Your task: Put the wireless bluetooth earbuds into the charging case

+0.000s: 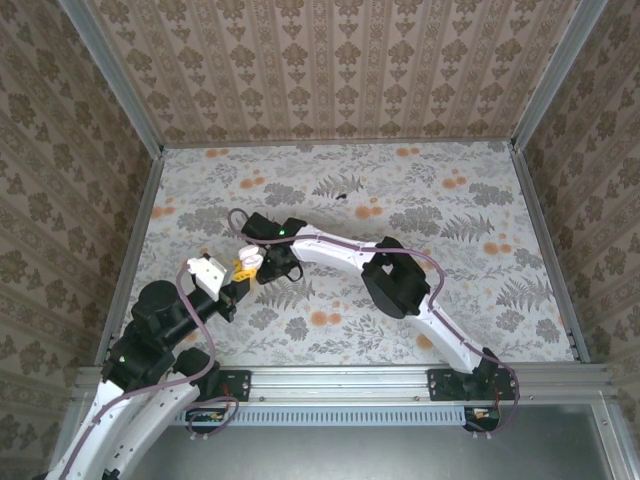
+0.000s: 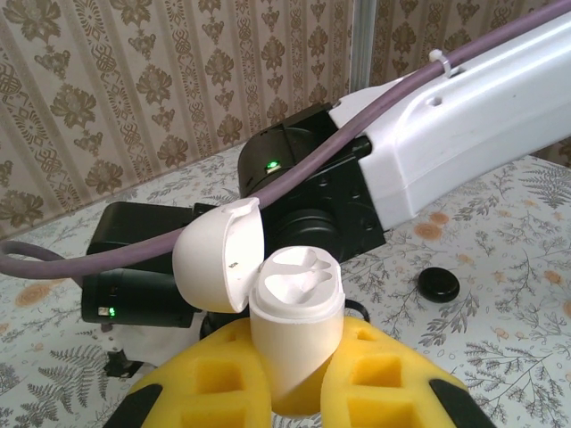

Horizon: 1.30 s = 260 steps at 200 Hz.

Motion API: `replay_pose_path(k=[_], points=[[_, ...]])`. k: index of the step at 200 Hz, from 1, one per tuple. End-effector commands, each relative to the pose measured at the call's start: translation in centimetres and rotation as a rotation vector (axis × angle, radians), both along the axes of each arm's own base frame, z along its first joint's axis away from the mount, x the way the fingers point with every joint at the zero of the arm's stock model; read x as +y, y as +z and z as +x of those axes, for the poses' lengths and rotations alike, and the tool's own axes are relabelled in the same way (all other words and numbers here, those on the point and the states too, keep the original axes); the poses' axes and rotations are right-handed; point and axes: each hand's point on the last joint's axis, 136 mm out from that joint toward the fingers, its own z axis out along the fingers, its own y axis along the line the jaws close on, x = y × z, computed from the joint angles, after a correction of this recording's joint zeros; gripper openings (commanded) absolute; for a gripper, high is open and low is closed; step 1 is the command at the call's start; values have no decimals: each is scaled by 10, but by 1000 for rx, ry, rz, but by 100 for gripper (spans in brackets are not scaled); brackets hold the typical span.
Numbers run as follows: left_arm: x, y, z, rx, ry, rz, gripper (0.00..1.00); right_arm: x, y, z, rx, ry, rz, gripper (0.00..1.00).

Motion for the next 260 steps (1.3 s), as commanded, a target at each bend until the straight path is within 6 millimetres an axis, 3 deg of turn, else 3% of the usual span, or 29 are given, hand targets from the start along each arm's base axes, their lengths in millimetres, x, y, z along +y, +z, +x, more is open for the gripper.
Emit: replay_pose_path(k=[1,62,94,138,162,207,260], points=[[4,15,-2,-32,13,-34,0,-33,6,-5,-20,-17,-103,30],[0,15,-1,-27,3,-58,0,-104,-2,-9,28,-212,-167,29],[-2,13,1,-20,-4,-60,0,-131,4,-17,75,-307,-139,30],[-10,9,6,1,-24,-62,0,-132,38,-12,53,-307,-70,31],[-13,8,8,10,-31,-66,0,-134,42,-1,53,-296,-63,30],[-14,3,8,28,-30,-70,0,-140,25,11,98,-250,-63,21],[-15,3,10,30,-29,-75,0,-138,-3,-2,176,-179,-84,11]])
